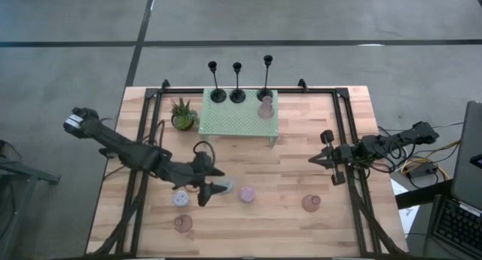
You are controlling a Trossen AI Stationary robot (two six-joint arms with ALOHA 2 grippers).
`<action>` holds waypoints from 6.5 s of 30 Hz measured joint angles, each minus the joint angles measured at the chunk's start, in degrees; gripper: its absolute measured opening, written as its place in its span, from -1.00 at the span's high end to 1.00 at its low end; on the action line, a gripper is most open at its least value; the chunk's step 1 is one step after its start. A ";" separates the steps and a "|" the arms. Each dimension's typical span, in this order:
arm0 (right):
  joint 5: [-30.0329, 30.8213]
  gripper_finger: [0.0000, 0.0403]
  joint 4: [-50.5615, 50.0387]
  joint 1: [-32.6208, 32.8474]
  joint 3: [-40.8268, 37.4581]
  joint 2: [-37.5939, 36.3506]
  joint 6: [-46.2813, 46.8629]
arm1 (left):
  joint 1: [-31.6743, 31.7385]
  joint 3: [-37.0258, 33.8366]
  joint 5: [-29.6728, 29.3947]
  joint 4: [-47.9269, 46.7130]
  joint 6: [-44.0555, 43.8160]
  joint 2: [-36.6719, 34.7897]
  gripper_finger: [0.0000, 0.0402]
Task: Pick & Place candle stick holders
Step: Put the left transparent pink candle holder on the shelf aligned with the black candle holder
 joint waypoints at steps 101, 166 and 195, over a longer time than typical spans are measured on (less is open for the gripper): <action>0.02 0.96 0.00 0.00 0.00 0.00 -0.04 | -28.26 8.84 1.97 -35.87 -46.67 19.36 0.11; 0.00 0.96 -0.02 0.00 0.00 0.00 -0.03 | 38.60 47.95 11.75 -30.92 9.33 25.05 0.09; 0.00 0.96 0.00 0.02 0.00 0.00 -0.03 | 40.22 59.57 4.22 -47.42 6.46 39.00 0.10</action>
